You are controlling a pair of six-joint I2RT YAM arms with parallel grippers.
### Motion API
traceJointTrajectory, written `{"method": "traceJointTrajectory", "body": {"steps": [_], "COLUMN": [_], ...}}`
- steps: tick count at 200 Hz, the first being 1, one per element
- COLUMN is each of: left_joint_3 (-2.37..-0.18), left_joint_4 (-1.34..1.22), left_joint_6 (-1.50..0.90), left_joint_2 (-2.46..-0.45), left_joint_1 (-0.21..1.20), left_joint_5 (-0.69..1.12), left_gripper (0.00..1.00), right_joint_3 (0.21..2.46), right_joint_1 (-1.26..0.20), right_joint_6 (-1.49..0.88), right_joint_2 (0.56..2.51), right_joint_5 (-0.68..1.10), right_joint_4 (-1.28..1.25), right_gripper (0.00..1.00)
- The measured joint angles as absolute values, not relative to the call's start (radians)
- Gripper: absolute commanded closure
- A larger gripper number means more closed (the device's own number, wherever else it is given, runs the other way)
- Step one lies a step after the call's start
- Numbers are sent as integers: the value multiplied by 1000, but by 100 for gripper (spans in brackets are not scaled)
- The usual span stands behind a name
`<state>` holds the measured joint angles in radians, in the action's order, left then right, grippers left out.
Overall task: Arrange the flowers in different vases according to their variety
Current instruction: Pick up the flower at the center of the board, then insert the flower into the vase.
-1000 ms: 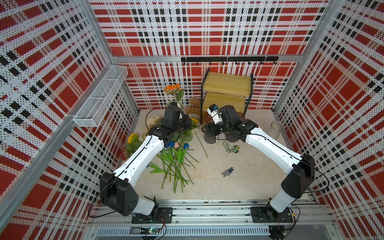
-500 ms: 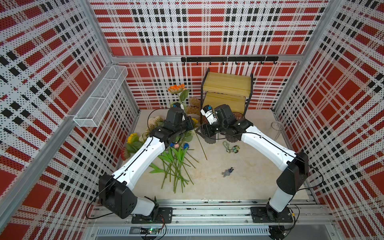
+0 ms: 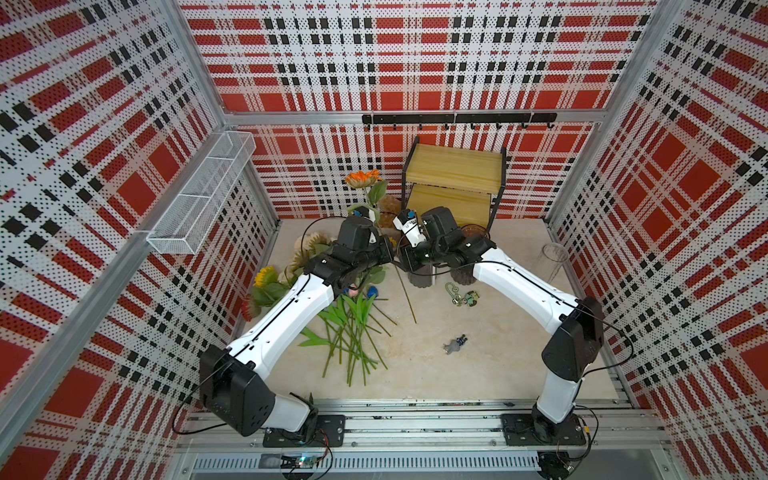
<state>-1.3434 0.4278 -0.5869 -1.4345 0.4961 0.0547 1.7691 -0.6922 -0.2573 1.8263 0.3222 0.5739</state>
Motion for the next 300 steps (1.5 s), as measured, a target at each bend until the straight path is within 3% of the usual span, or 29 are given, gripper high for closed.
{"method": "traceJointTrajectory", "body": {"steps": [18, 34, 56, 79, 84, 88, 156, 199, 244, 300], "left_joint_3": [-1343, -1339, -1331, -1322, -1317, -1312, -1267, -1166, -1134, -1134], "left_joint_4": [424, 419, 402, 388, 387, 385, 454, 492, 529, 523], "left_joint_6": [-583, -581, -584, -595, -596, -604, -590, -581, -577, -574], "left_joint_2": [-1435, -1434, -1431, -1419, -1413, -1409, -1266, -1294, -1456, -1496], "left_joint_1": [496, 493, 485, 455, 446, 439, 152, 20, -21, -21], "left_joint_5": [57, 60, 68, 76, 79, 84, 110, 154, 214, 236], "left_gripper": [95, 91, 53, 34, 9, 0, 1, 3, 6, 8], "right_joint_3": [1778, 1780, 1780, 1780, 1780, 1780, 1780, 1792, 1801, 1819], "right_joint_1": [-699, -700, -700, -700, -700, -700, -699, -699, -699, -681], "right_joint_6": [-251, -255, -257, -261, -260, -260, -243, -201, -126, -67], "right_joint_2": [1830, 1831, 1832, 1834, 1834, 1834, 1821, 1736, 1597, 1522], "right_joint_5": [344, 348, 351, 339, 332, 327, 131, -24, -218, -338], "right_joint_4": [568, 569, 574, 577, 577, 576, 570, 547, 454, 297], "right_gripper": [99, 100, 100, 100, 100, 100, 100, 100, 100, 100]}}
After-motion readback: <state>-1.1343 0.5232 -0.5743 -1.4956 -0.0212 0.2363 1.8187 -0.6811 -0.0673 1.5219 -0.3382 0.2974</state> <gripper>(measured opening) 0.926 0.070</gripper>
